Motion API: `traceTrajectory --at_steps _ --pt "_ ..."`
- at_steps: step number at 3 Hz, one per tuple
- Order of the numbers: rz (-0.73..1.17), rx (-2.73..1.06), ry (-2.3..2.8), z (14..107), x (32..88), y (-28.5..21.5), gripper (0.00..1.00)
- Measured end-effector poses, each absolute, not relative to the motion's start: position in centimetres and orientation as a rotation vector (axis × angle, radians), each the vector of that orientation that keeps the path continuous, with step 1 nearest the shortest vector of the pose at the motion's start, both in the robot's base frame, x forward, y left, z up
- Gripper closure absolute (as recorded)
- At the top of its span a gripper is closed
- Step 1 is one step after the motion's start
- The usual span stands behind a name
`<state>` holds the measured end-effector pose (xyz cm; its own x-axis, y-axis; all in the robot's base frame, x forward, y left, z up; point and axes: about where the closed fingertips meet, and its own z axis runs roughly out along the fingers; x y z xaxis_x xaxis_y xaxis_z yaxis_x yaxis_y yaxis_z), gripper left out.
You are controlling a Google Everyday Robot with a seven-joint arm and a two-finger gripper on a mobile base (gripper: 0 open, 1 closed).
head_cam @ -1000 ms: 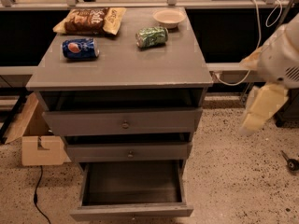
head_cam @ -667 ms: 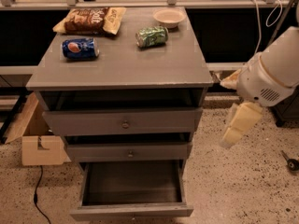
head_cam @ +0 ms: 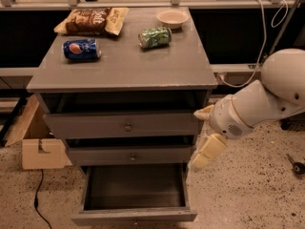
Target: Close bottom drawer
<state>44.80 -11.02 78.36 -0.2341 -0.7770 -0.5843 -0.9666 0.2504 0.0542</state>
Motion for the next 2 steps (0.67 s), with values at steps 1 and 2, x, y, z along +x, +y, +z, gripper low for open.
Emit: traceTrajectory --at_steps 1,2 --pt "0.565 -1.588 2.093 77.6 44.3 -11.0 0.00" --pt "0.573 -1.632 2.099 72.9 43.7 -11.0 0.00"
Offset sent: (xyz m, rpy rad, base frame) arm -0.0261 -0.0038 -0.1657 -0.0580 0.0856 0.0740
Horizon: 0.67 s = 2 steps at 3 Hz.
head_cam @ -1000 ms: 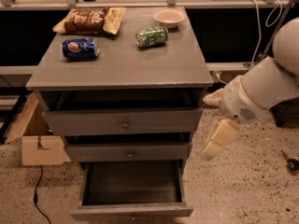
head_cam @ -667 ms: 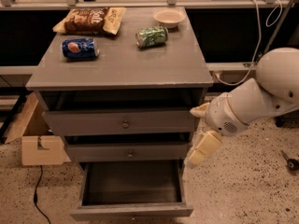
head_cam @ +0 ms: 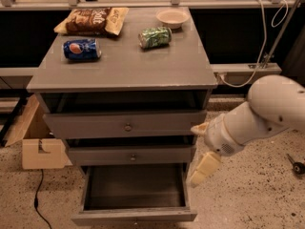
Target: Close bottom drawer
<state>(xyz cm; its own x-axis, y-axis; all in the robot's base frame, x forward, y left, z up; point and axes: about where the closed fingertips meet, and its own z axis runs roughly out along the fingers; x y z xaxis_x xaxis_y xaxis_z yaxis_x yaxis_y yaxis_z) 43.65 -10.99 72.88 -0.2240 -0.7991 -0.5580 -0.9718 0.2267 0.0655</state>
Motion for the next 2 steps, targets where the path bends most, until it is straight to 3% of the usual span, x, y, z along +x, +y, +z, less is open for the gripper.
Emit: traceTrajectory --at_steps 2 --pt "0.717 -1.714 2.086 58.8 41.7 -9.8 0.00"
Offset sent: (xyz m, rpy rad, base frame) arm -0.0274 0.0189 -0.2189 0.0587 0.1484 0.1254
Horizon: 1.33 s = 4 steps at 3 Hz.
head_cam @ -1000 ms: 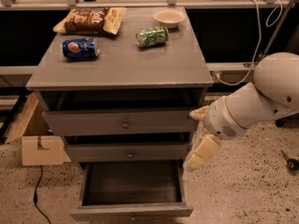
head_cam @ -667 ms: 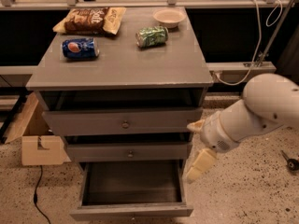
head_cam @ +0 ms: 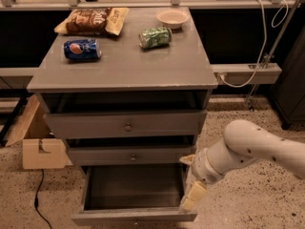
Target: Close bottom drawer
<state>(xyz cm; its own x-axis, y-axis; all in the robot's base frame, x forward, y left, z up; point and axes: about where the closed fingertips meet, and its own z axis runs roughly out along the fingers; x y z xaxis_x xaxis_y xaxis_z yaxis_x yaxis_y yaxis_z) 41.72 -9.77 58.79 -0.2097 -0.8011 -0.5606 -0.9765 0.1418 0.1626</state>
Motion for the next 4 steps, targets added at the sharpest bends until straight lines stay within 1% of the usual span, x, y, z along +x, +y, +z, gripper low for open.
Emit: traceTrajectory --at_steps 1,2,3,4 --pt "0.821 -1.716 2.073 52.0 40.7 -8.2 0.00" --pt "0.821 -1.716 2.074 51.8 40.7 -8.2 0.00" --pt "0.824 -1.739 2.063 47.3 40.8 -9.2 0.00" --pt "0.850 -1.771 2.015 40.5 40.9 -10.7 0.00"
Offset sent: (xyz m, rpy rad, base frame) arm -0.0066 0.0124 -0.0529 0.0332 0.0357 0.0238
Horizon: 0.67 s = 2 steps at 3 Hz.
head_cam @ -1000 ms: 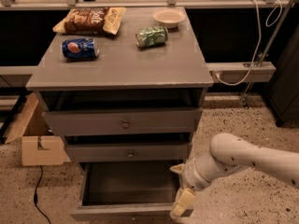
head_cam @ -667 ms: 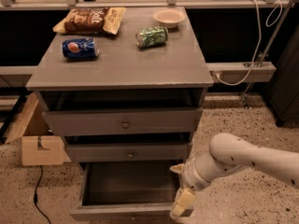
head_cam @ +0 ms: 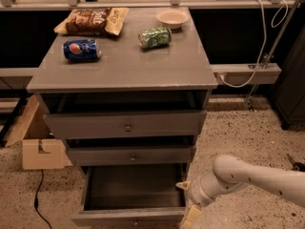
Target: Close bottom drawer
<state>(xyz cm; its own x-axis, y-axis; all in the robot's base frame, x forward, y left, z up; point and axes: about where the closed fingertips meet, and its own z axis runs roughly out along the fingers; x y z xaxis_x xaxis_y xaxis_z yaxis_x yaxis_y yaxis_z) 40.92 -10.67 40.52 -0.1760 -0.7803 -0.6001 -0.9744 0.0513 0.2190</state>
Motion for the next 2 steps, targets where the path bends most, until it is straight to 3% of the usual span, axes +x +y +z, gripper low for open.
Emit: traceTrajectory --at_steps 2 --pt "1.002 -1.803 1.872 30.3 40.2 -12.2 0.00"
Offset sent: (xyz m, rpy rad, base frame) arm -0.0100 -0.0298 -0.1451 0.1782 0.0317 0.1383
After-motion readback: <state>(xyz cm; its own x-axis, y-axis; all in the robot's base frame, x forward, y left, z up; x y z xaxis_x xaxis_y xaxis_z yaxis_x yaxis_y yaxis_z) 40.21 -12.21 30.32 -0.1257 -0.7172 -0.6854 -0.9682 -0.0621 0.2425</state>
